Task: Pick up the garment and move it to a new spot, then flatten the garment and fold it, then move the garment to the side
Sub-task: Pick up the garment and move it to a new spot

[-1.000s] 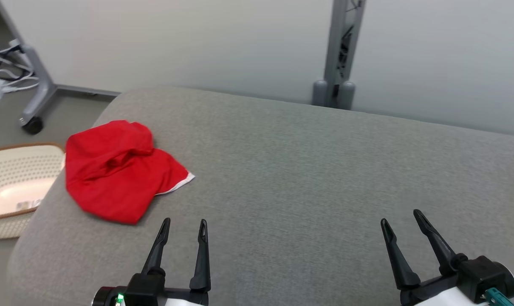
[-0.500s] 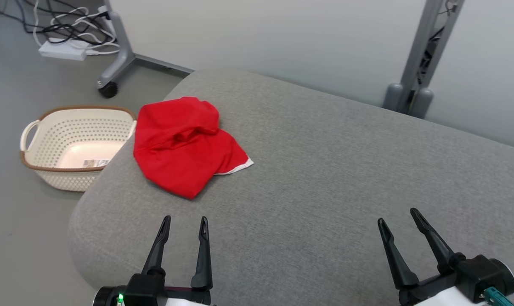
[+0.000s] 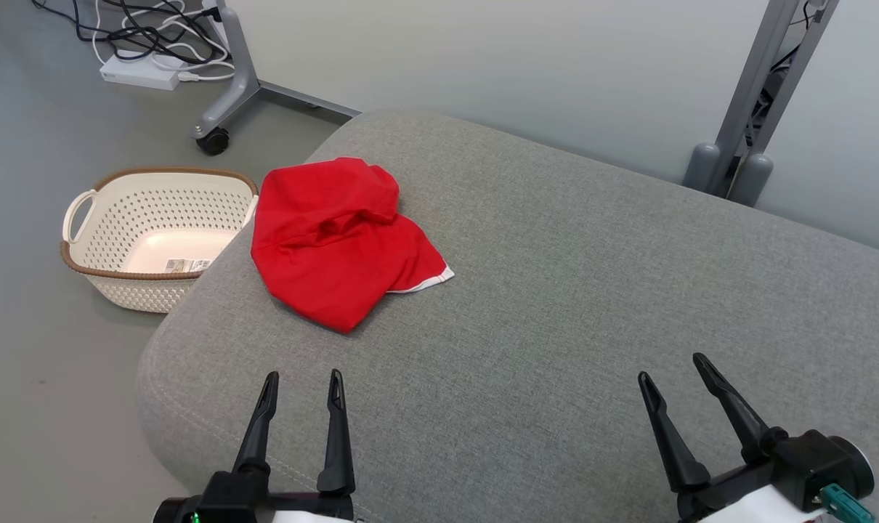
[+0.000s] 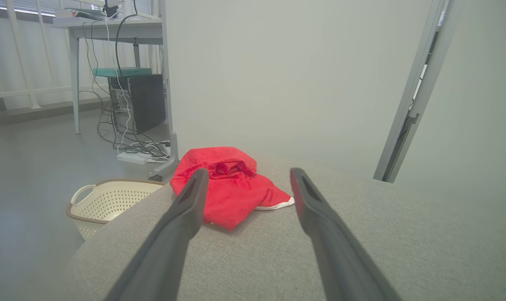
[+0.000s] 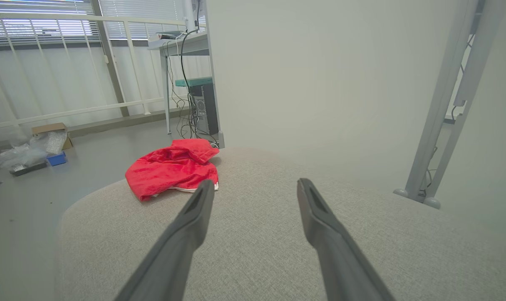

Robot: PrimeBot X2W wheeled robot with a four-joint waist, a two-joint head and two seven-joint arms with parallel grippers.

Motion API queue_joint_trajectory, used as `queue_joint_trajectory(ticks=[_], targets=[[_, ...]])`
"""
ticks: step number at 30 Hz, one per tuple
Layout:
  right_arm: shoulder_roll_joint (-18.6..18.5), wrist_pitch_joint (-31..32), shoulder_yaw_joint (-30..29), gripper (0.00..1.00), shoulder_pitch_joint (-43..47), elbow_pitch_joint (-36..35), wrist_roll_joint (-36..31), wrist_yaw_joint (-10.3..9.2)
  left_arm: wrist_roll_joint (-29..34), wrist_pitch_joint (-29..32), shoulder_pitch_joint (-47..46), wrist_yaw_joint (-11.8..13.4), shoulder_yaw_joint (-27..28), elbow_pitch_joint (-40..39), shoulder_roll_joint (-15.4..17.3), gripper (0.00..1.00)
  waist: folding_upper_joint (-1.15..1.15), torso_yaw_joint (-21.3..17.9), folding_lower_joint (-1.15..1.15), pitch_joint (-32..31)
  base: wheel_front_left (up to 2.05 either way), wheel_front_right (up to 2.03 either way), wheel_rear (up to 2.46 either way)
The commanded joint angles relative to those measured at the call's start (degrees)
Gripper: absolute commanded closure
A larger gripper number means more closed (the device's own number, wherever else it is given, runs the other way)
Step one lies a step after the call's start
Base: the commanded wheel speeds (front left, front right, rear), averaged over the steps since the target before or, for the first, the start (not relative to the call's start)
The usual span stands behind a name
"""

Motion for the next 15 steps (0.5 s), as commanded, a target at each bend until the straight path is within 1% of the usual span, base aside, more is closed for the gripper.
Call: queue_joint_trajectory(ticks=[1, 3, 6, 12, 15], targets=[[-0.5, 0.0, -0.2, 0.00, -0.1, 0.1, 0.4, -0.02, -0.3, -0.3, -0.1, 0.0, 0.2, 0.0, 0.2, 0.00, 0.00, -0.1, 0.00, 0.0, 0.00, 0.00, 0.00], [-0.7, 0.0, -0.2, 0.00, 0.1, -0.1, 0.4, -0.02, -0.6, -0.3, -0.3, 0.1, 0.4, 0.1, 0.2, 0.00, 0.00, -0.3, 0.00, 0.1, 0.00, 0.00, 0.00], [-1.5, 0.0, 0.0, 0.00, -0.5, -0.7, 0.3, -0.02, -3.0, -0.3, -0.8, 0.7, 1.0, 0.0, 0.2, 0.00, 0.00, -1.0, 0.00, 1.2, 0.00, 0.00, 0.00], [-4.5, 0.0, 0.1, 0.00, -2.2, -2.2, 0.5, -0.02, -4.9, -0.3, -4.0, 1.8, 0.8, 0.2, 0.2, 0.00, 0.00, -2.0, 0.00, 4.7, 0.00, 0.00, 0.00], [-6.2, 0.0, -0.3, 0.00, -2.9, -3.1, 0.5, -0.02, -7.9, -0.3, -6.7, 2.0, 0.4, 0.6, 0.2, 0.00, 0.00, -2.2, 0.00, 6.9, 0.00, 0.00, 0.00]])
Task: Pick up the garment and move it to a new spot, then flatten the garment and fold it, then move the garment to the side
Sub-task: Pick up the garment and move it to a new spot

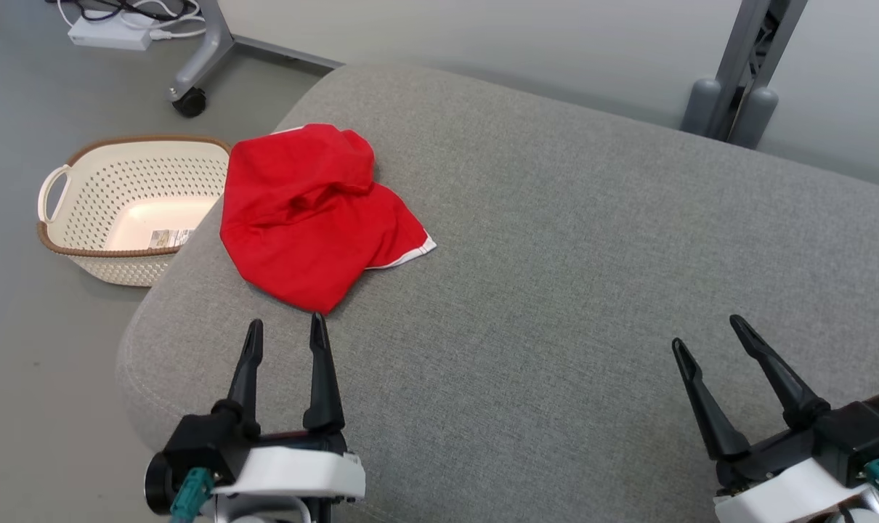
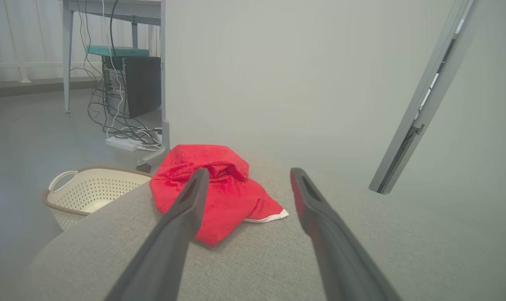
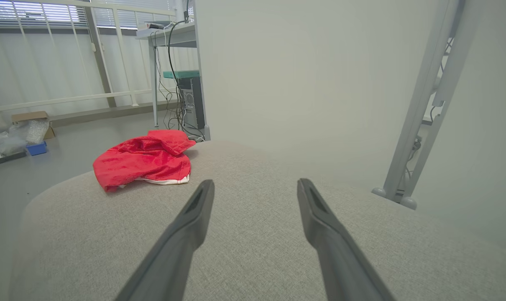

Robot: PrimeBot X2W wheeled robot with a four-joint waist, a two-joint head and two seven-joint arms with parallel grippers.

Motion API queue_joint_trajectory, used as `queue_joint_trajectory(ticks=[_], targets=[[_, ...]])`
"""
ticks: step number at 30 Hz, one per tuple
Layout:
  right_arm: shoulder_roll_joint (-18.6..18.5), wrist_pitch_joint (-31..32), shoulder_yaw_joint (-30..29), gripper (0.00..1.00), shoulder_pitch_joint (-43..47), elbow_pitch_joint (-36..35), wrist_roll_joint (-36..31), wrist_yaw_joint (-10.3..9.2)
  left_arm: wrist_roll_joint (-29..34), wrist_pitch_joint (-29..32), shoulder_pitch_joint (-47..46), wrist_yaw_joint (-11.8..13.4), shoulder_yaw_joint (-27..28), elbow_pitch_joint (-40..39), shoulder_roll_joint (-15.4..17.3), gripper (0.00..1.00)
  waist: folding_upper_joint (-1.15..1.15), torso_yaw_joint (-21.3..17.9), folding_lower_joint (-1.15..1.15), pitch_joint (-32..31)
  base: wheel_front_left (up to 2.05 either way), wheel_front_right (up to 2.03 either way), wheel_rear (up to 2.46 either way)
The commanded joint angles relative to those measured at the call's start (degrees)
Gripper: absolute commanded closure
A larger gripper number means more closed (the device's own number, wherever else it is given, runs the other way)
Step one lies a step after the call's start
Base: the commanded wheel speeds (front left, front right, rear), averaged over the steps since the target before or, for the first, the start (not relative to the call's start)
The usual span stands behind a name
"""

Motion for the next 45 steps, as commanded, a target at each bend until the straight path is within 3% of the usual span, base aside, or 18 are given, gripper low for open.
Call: queue_joint_trajectory(ticks=[1, 9, 14, 18, 26, 31, 34, 36, 38, 45], targets=[[-1.0, 0.0, -0.2, 0.00, -0.8, -0.6, 0.3, -0.02, -0.9, -0.3, -2.3, 0.3, 0.1, 0.3, 0.2, 0.00, 0.00, -0.3, 0.00, 2.3, 0.00, 0.00, 0.00], [-5.9, 0.0, 0.3, 0.00, -3.7, -2.2, 0.8, -0.02, -4.5, -0.3, -12.8, 1.7, 1.9, 2.3, 0.2, 0.00, 0.00, -1.8, 0.00, 9.3, 0.00, 0.00, 0.00], [-7.8, 0.0, 1.5, 0.00, -5.7, -2.5, 1.5, -0.02, -8.8, -0.3, -19.0, 2.8, 5.3, 8.8, 0.3, 0.00, 0.00, -3.9, 0.00, 12.9, 0.00, 0.00, 0.00], [-9.0, 0.0, 2.2, 0.00, -7.2, -2.7, 2.0, -0.02, -11.7, -0.3, -23.9, 1.7, 10.0, 15.9, 0.2, 0.00, 0.00, -6.1, 0.00, 15.3, 0.00, 0.00, 0.00], [-11.3, 0.0, 1.6, 0.00, -9.4, -3.8, 2.9, -0.02, -8.7, -0.3, -34.2, -1.6, 16.2, 29.8, 0.3, 0.00, 0.00, -9.7, 0.00, 19.8, 0.00, 0.00, 0.00], [-12.3, 0.0, 2.0, 0.00, -10.6, -4.5, 3.4, -0.02, -7.3, -0.2, -40.2, -2.3, 18.0, 40.3, 1.1, 0.00, 0.00, -11.3, 0.00, 22.4, 0.00, 0.00, 0.00], [-12.6, 0.0, 2.2, 0.00, -11.5, -4.7, 3.5, -0.02, -7.7, 3.8, -44.7, -3.2, 17.3, 47.4, 2.0, 0.00, 0.00, -12.1, 0.00, 23.7, 0.00, 0.00, 0.00], [-12.6, 0.0, 2.5, 0.00, -11.8, -4.6, 4.2, -0.02, -9.0, 10.3, -46.4, -5.4, 16.3, 52.1, 1.9, 0.00, 0.00, -12.6, 0.00, 24.3, 0.00, 0.00, 0.00], [-12.8, 0.0, 3.1, 0.00, -12.4, -4.6, 4.3, -0.02, -9.2, 15.7, -49.3, -6.9, 15.7, 55.2, 3.9, 0.00, 0.00, -13.1, 0.00, 24.8, 0.00, 0.00, 0.00], [-11.8, 0.0, 3.8, 0.00, -13.8, -4.4, 4.9, -0.02, -9.2, 25.1, -50.7, -9.4, 13.5, 62.3, 5.3, 0.00, 0.00, -14.8, 0.00, 25.4, 0.00, 0.00, 0.00]])
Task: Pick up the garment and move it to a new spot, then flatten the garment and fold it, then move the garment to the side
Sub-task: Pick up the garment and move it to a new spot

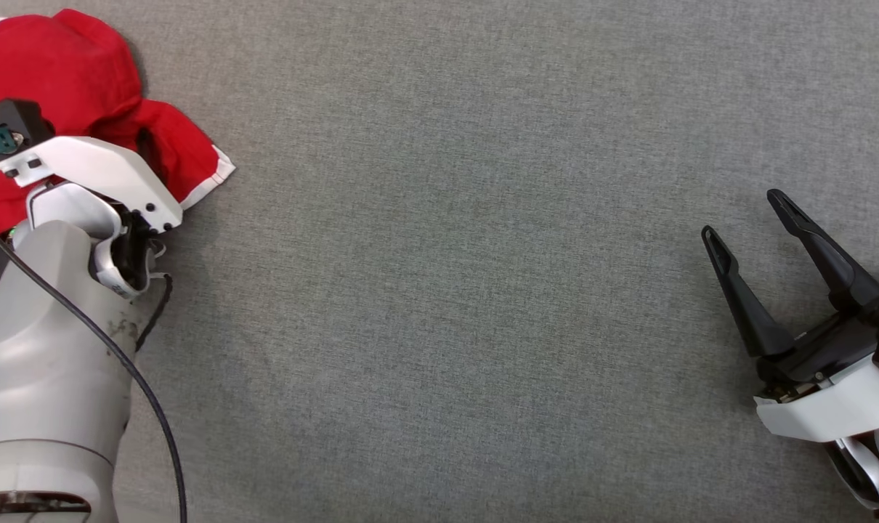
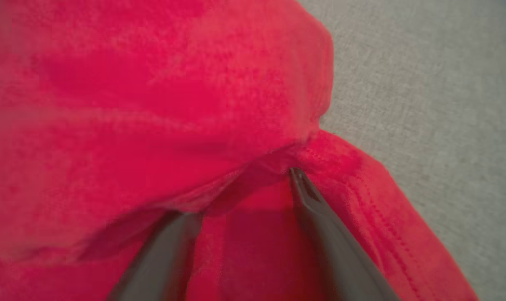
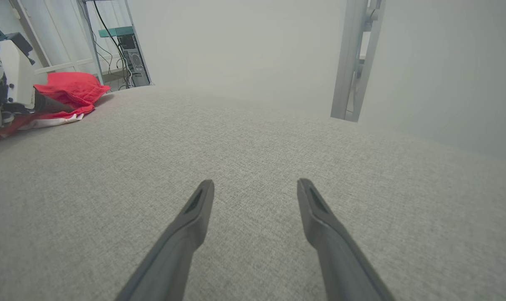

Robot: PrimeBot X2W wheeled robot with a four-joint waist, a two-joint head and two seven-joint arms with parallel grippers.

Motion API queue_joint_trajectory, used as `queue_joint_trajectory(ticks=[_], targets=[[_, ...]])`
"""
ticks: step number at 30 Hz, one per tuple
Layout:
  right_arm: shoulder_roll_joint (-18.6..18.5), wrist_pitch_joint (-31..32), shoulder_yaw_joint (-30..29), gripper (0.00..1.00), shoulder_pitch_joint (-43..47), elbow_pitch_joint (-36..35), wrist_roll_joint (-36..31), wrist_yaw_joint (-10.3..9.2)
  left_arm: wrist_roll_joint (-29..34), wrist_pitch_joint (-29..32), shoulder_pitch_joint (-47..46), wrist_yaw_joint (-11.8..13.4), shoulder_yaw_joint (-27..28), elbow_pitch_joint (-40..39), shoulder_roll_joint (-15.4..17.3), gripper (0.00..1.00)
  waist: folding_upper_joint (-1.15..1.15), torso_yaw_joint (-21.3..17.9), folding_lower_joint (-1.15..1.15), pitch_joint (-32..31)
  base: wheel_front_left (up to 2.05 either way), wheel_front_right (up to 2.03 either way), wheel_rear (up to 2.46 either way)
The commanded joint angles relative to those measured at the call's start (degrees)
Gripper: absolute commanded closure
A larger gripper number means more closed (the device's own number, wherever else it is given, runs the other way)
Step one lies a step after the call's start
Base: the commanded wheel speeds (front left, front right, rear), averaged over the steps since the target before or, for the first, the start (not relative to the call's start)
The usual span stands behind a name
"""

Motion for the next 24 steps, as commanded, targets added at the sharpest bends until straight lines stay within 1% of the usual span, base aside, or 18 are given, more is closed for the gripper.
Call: queue_joint_trajectory(ticks=[1, 3, 6, 12, 13, 14, 15, 17, 19, 22, 24], targets=[[0.1, 0.0, 0.0, 0.00, -0.5, 0.3, 0.1, -0.02, -0.1, 3.3, 2.5, -0.7, -1.0, 3.0, -1.6, 0.00, 0.00, -0.4, 0.00, 0.1, 0.00, 0.00, 0.00], [0.3, 0.0, -0.1, 0.00, -0.7, 0.4, 0.1, -0.02, -0.8, 6.6, 2.9, -2.0, -1.4, 4.6, -1.9, 0.00, 0.00, -0.8, 0.00, 0.1, 0.00, 0.00, 0.00], [1.0, 0.0, -0.8, 0.00, -1.3, 0.2, 0.1, -0.02, -1.4, 9.7, 3.9, -4.2, -1.9, 5.9, -2.4, 0.00, 0.00, -1.4, 0.00, 0.1, 0.00, 0.00, 0.00], [2.0, 0.0, -1.0, 0.00, -1.4, 0.5, 0.1, -0.02, -1.7, 12.5, 5.6, -6.5, -3.1, 6.8, -2.2, 0.00, 0.00, -2.3, 0.00, -1.0, 0.00, 0.00, 0.00], [2.2, 0.0, -0.9, 0.00, -1.4, 0.6, 0.2, -0.02, -1.3, 11.9, 5.9, -7.1, -3.5, 6.3, -2.1, 0.51, 0.00, -2.5, 0.00, -1.3, 0.00, 0.00, 0.00], [2.4, 0.0, -0.7, 0.00, -1.3, 0.7, 0.1, -0.02, -1.2, 10.1, 6.0, -7.1, -3.4, 5.6, -1.8, 0.86, 0.00, -2.6, 0.00, -1.7, 0.00, 0.00, 0.00], [2.7, 0.0, -0.6, 0.00, -1.3, 0.8, 0.1, -0.02, -0.8, 8.4, 6.0, -7.2, -3.5, 4.9, -1.3, 1.00, 0.00, -2.7, 0.00, -2.1, 0.00, 0.00, 0.00], [3.3, 0.0, -0.4, 0.00, -1.3, 1.1, 0.1, -0.02, -0.5, 4.4, 6.0, -6.5, -3.1, 3.2, -0.2, 1.00, 0.00, -3.1, 0.00, -3.2, 0.00, 0.00, 0.00], [4.2, 0.0, -0.5, 0.00, -1.3, 1.3, 0.3, -0.02, -0.8, -1.0, 6.0, -6.2, -2.0, 0.8, 1.0, 1.00, 0.00, -3.6, 0.00, -4.4, 0.00, 0.00, 0.00], [5.3, 0.0, -0.2, 0.00, -1.1, 1.9, 0.1, -0.02, -0.1, -10.6, 6.5, -5.1, -0.8, -3.1, 1.9, 1.00, 0.00, -4.4, 0.00, -6.9, 0.00, 0.00, 0.00], [6.3, 0.0, -0.3, 0.00, -0.7, 2.3, -0.1, -0.02, -1.2, -17.4, 7.7, -5.2, 0.9, -5.8, 1.8, 1.00, 0.00, -5.0, 0.00, -8.9, 0.00, 0.00, 0.00]])
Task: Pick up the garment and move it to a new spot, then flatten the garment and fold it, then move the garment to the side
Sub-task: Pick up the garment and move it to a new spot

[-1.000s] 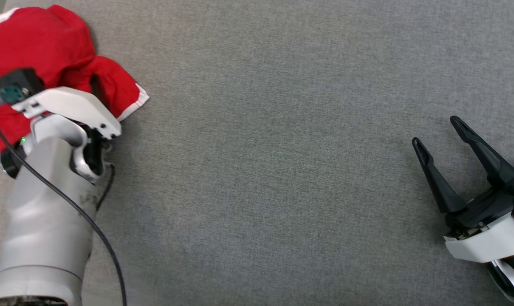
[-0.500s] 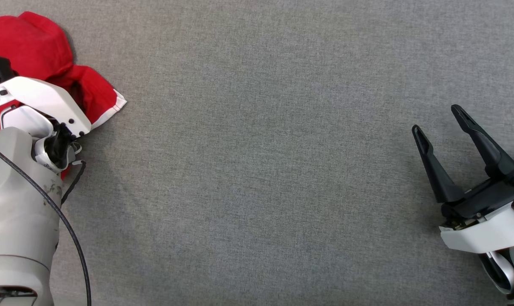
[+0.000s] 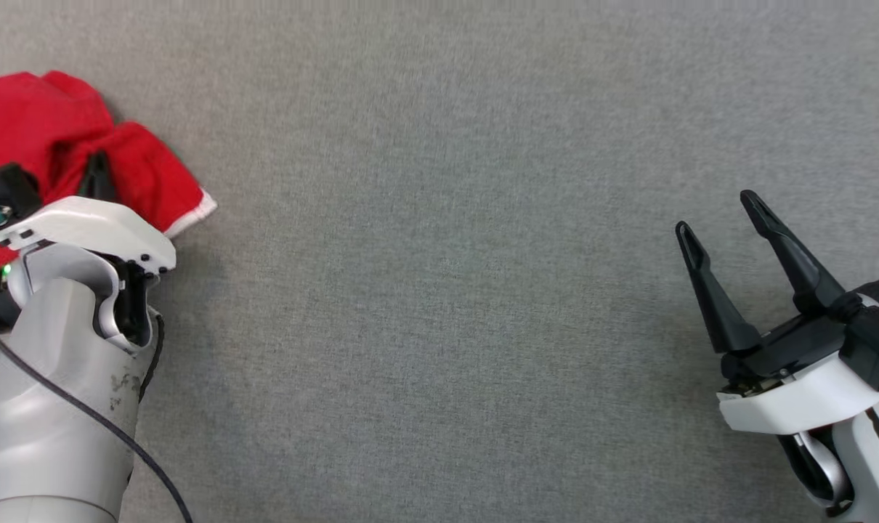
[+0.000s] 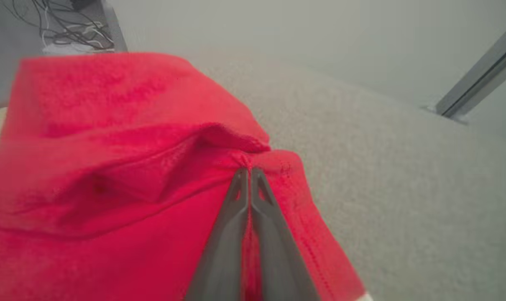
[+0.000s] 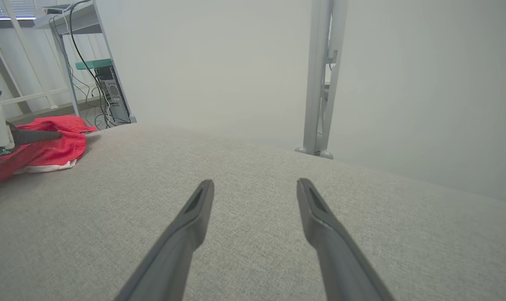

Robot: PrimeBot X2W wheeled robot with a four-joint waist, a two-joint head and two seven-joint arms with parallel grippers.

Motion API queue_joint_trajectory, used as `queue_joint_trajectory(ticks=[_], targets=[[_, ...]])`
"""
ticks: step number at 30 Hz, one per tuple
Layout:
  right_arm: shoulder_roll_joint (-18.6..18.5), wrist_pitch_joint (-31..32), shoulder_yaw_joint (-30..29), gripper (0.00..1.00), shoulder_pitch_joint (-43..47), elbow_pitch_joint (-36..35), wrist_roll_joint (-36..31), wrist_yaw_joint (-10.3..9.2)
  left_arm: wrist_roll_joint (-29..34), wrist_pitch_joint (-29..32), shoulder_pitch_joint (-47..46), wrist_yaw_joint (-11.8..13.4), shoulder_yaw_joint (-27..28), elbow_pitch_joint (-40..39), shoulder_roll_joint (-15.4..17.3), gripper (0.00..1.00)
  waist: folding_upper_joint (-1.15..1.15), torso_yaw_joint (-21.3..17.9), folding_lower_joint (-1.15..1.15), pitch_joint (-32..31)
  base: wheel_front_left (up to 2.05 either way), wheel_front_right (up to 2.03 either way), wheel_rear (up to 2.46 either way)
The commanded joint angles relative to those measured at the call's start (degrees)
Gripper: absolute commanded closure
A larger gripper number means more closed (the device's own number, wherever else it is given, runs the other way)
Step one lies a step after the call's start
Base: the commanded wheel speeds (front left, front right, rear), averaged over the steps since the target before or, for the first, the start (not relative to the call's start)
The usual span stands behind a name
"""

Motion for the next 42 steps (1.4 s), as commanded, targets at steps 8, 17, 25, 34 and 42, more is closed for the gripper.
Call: queue_joint_trajectory(ticks=[8, 17, 25, 34, 42], targets=[[3.8, 0.0, -0.5, 0.00, 3.0, 2.2, -0.7, -0.02, 2.8, -6.0, 7.6, 0.7, 2.2, -13.5, -0.3, 1.00, 0.00, -3.7, 0.00, -10.6, 0.00, 0.00, 0.00], [6.8, 0.0, -0.5, 0.00, 5.9, 4.1, -1.3, -0.02, 8.0, -6.0, 15.8, 0.5, 1.9, -31.6, -1.9, 1.00, 0.00, -7.5, 0.00, -17.8, 0.00, 0.00, 0.00], [8.8, 0.0, -0.3, 0.00, 6.7, 5.3, -1.6, -0.02, 7.9, -2.1, 15.9, -1.3, -0.9, -41.0, -1.4, 1.00, 0.00, -12.4, 0.00, -22.6, 0.00, 0.00, 0.00], [10.7, 0.0, 0.4, 0.00, 6.1, 5.7, -1.7, -0.02, 8.2, 4.2, 12.7, -3.0, -5.3, -46.6, -1.8, 1.00, 0.00, -20.7, 0.00, -23.8, 0.00, 0.00, 0.00], [10.9, 0.0, -0.6, 0.00, 5.8, 5.4, -1.4, -0.02, 10.3, 6.7, 11.4, -4.7, -11.9, -42.1, -3.9, 1.00, 0.00, -27.1, 0.00, -21.9, 0.00, 0.00, 0.00]])
